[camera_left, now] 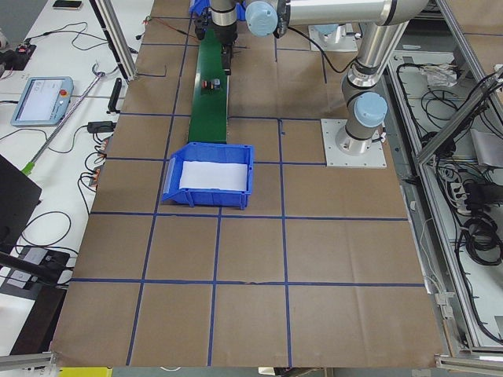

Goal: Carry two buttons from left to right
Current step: 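Lower the yellow button into the bin and open the right gripper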

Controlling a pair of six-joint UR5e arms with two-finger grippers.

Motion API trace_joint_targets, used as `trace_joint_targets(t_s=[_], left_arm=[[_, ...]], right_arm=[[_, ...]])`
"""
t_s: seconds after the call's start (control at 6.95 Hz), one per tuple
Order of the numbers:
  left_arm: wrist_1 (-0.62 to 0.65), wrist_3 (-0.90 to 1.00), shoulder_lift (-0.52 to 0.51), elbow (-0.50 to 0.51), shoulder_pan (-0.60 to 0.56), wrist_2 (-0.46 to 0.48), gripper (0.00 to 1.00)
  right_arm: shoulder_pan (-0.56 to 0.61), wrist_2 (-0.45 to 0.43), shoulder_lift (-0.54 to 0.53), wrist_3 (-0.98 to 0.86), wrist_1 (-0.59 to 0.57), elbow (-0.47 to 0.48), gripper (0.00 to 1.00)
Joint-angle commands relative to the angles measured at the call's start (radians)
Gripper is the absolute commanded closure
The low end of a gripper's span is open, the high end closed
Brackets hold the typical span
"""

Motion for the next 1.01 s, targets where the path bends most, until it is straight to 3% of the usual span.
trace_joint_targets(t_s=[0.0,0.14,0.29,0.86], left_arm=[[0.0,0.0,0.0,0.0,0.001,-0.001,0.0],[-0.002,0.0,0.001,-0.005,0.0,-0.003,0.0],[0.0,0.0,0.0,-0.005,0.0,-0.004,0.0],[-0.002,-0.003,0.0,-0.005,0.0,-0.006,0.0]], right_arm=[[-0.005,0.006,0.028,-0.002,-0.034,0.019,0.96],[-0.005,0.004,0.025,-0.002,-0.033,0.022,0.74],[-0.003,0.007,0.025,0.009,-0.031,0.024,0.05],[-0.003,0.002,0.004,0.011,-0.022,0.011,0.03]])
